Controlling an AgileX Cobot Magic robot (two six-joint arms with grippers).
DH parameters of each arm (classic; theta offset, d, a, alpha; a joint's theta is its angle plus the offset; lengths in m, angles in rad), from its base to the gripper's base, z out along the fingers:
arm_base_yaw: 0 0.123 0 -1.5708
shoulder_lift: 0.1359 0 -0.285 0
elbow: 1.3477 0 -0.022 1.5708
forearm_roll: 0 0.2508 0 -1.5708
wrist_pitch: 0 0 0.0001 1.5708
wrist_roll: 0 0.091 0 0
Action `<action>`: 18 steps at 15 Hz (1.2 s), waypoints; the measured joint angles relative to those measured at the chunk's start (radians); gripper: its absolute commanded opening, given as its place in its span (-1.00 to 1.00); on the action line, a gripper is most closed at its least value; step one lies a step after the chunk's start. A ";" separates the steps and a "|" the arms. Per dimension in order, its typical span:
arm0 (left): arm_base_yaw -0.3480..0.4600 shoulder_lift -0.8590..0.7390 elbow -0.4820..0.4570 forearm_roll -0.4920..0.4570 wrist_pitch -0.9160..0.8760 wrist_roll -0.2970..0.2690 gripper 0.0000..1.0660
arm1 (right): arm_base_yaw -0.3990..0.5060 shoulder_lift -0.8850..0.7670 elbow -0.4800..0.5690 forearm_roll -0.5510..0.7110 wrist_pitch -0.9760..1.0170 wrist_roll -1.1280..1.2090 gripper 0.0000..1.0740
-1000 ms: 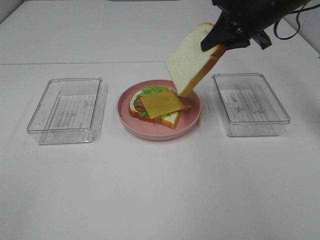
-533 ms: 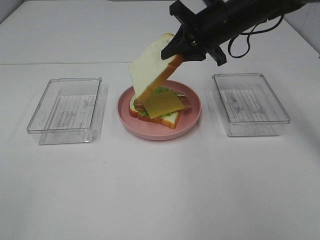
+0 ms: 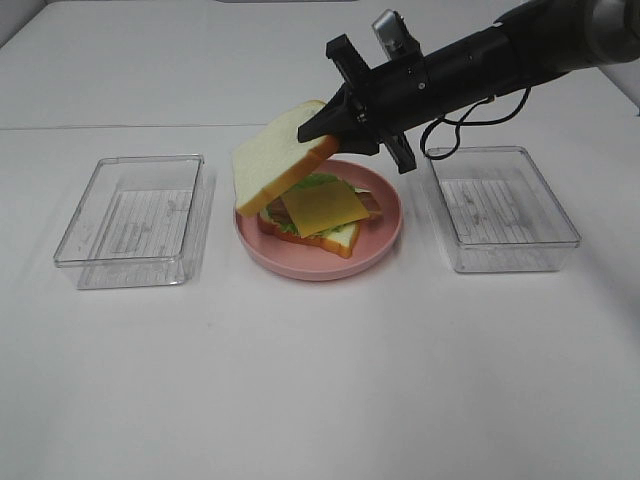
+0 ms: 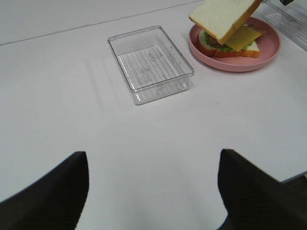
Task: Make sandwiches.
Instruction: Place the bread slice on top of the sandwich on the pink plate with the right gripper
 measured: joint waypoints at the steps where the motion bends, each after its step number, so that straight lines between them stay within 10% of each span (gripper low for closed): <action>1: 0.000 0.000 0.000 0.000 0.000 0.000 0.35 | 0.000 0.002 0.000 0.000 0.011 0.000 -1.00; 16: 0.000 0.000 0.000 0.000 0.000 0.000 0.35 | 0.000 0.041 0.000 0.006 -0.045 0.005 -0.99; 18: 0.000 0.000 0.000 0.000 0.000 0.000 0.35 | 0.000 0.041 0.000 -0.038 -0.046 0.022 -0.64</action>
